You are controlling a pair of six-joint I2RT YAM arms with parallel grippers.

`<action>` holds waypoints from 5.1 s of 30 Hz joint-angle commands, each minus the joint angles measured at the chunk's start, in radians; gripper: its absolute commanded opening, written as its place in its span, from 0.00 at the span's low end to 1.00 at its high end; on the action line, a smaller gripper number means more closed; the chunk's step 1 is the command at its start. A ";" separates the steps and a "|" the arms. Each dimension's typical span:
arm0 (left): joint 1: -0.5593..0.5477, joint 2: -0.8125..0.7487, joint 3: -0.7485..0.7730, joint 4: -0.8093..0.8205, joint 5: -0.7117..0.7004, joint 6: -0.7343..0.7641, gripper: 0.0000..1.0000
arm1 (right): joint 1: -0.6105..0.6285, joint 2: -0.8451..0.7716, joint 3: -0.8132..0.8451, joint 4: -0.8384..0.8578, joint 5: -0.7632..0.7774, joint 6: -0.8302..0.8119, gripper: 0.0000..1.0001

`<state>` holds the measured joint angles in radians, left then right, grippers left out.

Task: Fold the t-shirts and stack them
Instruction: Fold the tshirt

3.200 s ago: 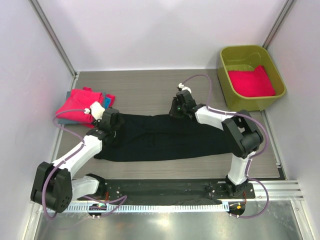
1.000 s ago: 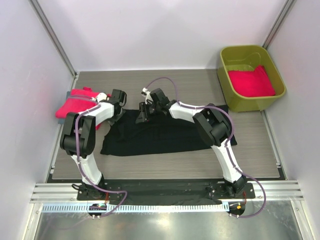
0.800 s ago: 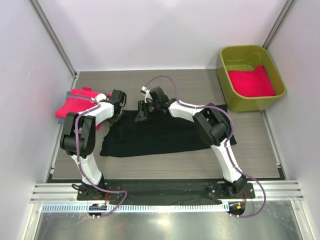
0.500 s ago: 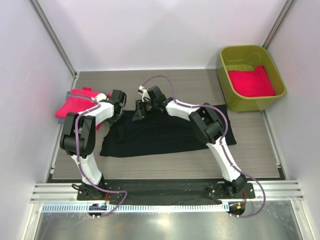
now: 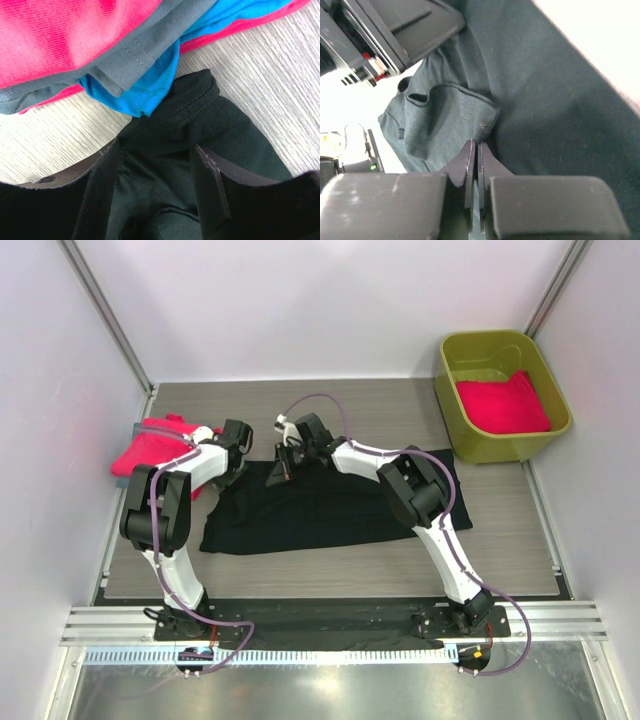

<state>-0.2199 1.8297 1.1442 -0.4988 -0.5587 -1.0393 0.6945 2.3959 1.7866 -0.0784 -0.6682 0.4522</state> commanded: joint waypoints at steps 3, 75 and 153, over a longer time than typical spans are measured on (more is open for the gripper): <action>0.008 -0.012 0.032 -0.014 -0.069 0.010 0.59 | 0.004 -0.128 -0.079 0.061 -0.039 0.014 0.05; -0.029 -0.112 -0.040 -0.058 0.172 -0.007 0.63 | 0.114 -0.121 -0.357 0.483 -0.074 0.313 0.65; -0.111 -0.589 -0.607 0.221 0.405 -0.087 0.67 | -0.408 -0.939 -1.115 -0.356 1.133 0.450 0.01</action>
<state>-0.3195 1.1812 0.5144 -0.3183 -0.1383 -1.1019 0.2943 1.4185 0.6792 -0.4206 0.4358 0.8520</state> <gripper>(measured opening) 0.675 0.021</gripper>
